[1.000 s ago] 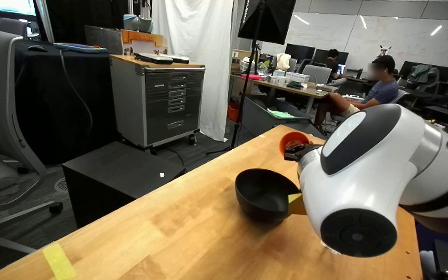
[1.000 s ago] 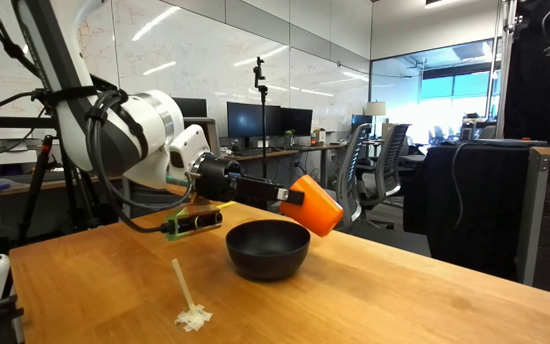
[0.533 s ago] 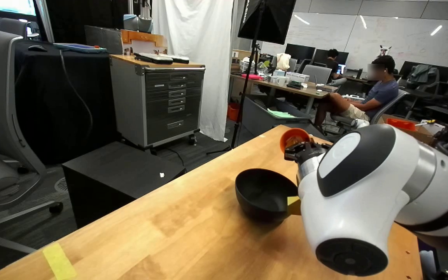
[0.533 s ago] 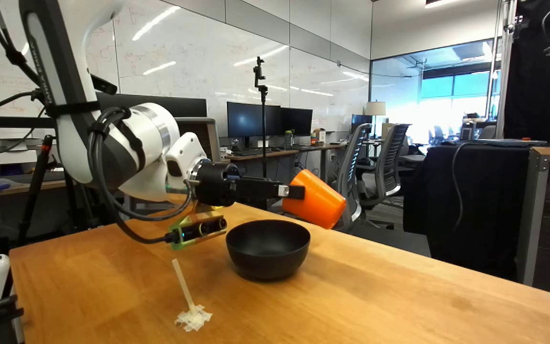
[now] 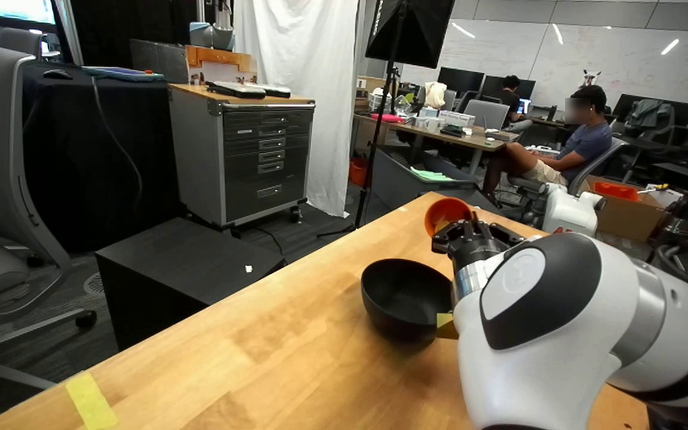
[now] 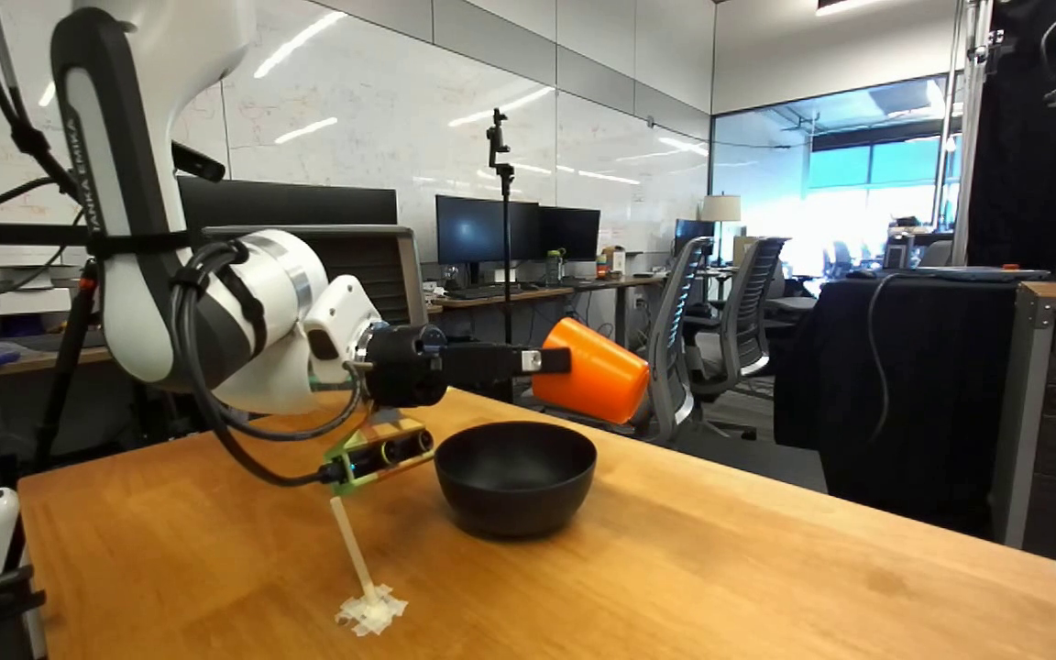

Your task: Pour the contents in the orange cup into the black bowl

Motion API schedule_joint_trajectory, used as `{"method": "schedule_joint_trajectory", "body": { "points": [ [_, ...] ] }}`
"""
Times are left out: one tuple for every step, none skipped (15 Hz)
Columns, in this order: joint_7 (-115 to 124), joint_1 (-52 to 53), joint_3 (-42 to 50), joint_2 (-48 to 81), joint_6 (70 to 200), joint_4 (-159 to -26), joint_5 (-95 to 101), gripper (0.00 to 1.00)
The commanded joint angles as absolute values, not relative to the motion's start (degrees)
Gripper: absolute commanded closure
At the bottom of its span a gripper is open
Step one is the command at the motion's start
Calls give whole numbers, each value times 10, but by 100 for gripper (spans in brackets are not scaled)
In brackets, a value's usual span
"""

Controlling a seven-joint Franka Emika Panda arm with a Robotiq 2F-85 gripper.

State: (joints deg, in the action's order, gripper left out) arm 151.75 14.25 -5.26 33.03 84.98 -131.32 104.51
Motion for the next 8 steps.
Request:
{"method": "schedule_joint_trajectory", "body": {
  "points": [
    [1528,136,-73,358,791,-1295,1065,93],
    [1529,137,-76,365,779,-1292,1068,92],
    [1530,139,-77,372,766,-1289,1071,93],
    [1531,140,-79,379,753,-1285,1075,93],
    [1531,140,-79,387,741,-1281,1079,93],
    [1531,140,-80,394,730,-1278,1083,93],
    [1531,140,-81,403,719,-1273,1087,93],
    [1531,140,-82,410,709,-1269,1090,93]
  ]
}}
